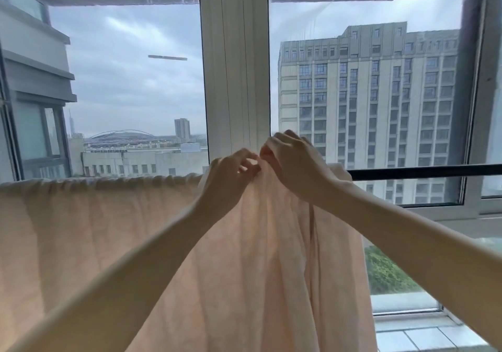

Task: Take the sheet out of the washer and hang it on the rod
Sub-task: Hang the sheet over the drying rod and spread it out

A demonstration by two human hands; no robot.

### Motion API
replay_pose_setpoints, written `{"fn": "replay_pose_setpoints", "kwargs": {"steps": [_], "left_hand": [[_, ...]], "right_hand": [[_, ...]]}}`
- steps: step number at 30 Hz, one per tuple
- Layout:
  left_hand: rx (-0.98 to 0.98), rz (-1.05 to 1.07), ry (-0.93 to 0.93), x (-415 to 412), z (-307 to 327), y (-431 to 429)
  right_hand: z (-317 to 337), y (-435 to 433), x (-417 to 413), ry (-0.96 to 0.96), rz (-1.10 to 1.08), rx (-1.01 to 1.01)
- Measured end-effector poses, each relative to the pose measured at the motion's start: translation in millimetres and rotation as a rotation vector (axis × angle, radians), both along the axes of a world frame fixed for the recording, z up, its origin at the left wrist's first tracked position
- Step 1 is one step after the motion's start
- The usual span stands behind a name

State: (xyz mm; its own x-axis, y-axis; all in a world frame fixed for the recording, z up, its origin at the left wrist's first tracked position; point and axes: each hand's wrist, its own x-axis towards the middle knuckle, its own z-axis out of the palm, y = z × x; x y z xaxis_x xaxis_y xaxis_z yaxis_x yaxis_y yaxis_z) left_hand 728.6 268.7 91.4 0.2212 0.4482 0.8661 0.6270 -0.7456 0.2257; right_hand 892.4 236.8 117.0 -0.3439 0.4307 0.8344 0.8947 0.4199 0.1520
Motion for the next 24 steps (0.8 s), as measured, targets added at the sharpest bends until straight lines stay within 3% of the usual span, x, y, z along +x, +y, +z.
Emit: {"fn": "replay_pose_setpoints", "kwargs": {"steps": [6,12,18,24], "left_hand": [[0.020,0.071,-0.027,-22,-4,14],[0.032,0.057,0.151,-19,-6,11],[0.016,-0.044,0.221,15,-7,9],[0.017,-0.050,0.063,16,-4,17]], "right_hand": [[-9,-4,32,0.095,0.026,-0.261],[-12,-16,46,0.018,-0.033,-0.335],[-13,-23,49,-0.011,-0.028,-0.339],[-20,-19,75,-0.038,-0.197,-0.283]]}}
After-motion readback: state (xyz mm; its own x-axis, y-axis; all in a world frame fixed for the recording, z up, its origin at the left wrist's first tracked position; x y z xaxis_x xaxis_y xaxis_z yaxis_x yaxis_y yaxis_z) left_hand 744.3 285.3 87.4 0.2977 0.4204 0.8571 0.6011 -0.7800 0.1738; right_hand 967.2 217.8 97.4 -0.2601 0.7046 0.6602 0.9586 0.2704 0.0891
